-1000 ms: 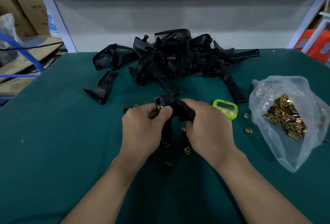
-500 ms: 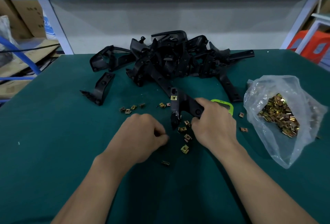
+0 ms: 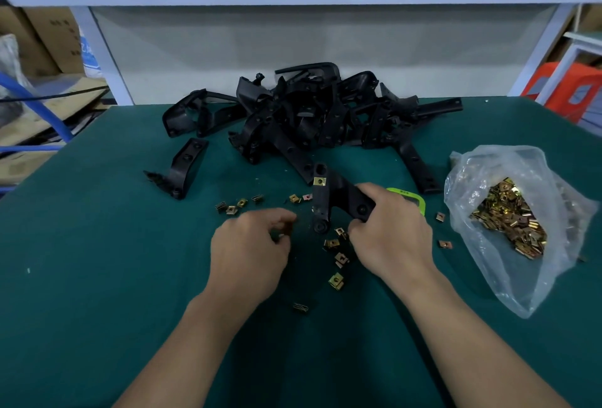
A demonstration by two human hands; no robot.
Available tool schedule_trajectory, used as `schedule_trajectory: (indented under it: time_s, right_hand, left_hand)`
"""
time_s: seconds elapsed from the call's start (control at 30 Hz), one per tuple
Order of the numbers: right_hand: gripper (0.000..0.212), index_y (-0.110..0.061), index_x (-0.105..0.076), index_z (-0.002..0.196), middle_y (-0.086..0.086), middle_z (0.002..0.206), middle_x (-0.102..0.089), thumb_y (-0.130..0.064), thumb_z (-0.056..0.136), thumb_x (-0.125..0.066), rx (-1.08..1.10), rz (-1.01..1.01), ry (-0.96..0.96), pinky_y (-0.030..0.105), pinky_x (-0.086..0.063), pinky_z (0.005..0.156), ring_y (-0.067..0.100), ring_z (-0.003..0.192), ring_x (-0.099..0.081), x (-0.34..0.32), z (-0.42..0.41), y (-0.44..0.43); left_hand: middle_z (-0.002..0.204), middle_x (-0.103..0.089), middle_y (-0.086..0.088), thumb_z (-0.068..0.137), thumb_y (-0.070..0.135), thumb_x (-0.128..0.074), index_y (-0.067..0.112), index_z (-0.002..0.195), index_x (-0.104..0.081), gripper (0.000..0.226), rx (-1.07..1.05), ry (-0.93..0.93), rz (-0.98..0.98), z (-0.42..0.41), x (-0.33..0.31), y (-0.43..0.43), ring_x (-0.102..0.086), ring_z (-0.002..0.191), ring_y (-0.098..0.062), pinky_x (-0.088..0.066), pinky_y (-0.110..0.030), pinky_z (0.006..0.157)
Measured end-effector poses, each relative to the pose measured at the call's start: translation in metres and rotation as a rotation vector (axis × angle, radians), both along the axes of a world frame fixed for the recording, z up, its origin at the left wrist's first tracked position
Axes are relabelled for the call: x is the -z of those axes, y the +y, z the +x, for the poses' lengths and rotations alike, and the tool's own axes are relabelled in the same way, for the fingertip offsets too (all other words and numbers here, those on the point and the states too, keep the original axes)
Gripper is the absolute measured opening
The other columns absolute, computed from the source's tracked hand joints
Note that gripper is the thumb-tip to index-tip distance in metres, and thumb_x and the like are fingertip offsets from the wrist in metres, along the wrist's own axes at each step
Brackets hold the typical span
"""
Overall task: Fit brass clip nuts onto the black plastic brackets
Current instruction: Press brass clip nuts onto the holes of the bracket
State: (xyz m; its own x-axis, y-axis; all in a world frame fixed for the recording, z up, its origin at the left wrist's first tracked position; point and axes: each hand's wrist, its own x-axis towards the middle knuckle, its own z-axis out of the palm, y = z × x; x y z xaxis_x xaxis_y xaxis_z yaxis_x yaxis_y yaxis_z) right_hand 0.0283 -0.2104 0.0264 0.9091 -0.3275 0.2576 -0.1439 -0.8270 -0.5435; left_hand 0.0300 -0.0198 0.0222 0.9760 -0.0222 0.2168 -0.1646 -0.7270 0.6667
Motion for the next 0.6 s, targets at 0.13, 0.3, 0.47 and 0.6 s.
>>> schedule_trajectory:
  time_s: [0.13, 0.3, 0.47, 0.6]
  right_hand:
    - [0.029, -0.036, -0.061, 0.100, -0.015, 0.069, -0.054, -0.017, 0.077, -0.061, 0.053, 0.000, -0.021, 0.030, -0.031, 0.054, 0.008, 0.060, -0.046, 0.000, 0.001, -0.002]
    - [0.031, -0.037, -0.061, 0.105, -0.014, 0.074, -0.059, -0.020, 0.078, -0.061, 0.052, 0.004, -0.010, 0.033, -0.039, 0.061, 0.022, 0.070, -0.052, -0.001, 0.002, -0.003]
    - [0.032, -0.038, -0.061, 0.105, -0.016, 0.071, -0.056, -0.020, 0.078, -0.060, 0.063, 0.042, -0.008, 0.031, -0.035, 0.058, 0.010, 0.062, -0.047, 0.000, 0.002, -0.003]
    - [0.031, -0.037, -0.061, 0.106, -0.015, 0.072, -0.058, -0.022, 0.079, -0.060, 0.063, 0.037, 0.009, 0.031, -0.033, 0.055, 0.012, 0.064, -0.048, -0.001, 0.003, -0.005]
  left_hand:
    - [0.095, -0.053, 0.035, 0.082, 0.028, -0.078, 0.033, 0.106, -0.078, 0.025, 0.156, -0.159, 0.111, -0.005, 0.006, -0.014, -0.049, 0.111, 0.001, -0.040, -0.019, 0.097]
    - [0.124, -0.068, 0.019, 0.091, 0.040, -0.069, 0.037, 0.122, -0.073, 0.031, 0.309, -0.129, 0.240, 0.000, 0.020, -0.034, -0.044, 0.124, -0.010, -0.034, -0.027, 0.107]
    - [0.095, -0.071, 0.014, 0.086, 0.028, -0.077, 0.034, 0.100, -0.079, 0.015, 0.218, -0.159, 0.180, -0.001, 0.019, -0.037, -0.053, 0.100, -0.012, -0.027, -0.020, 0.082]
    - [0.084, -0.057, 0.019, 0.089, 0.026, -0.074, 0.036, 0.093, -0.070, 0.011, 0.084, -0.045, -0.017, -0.003, 0.020, -0.028, -0.054, 0.081, -0.004, -0.036, -0.017, 0.071]
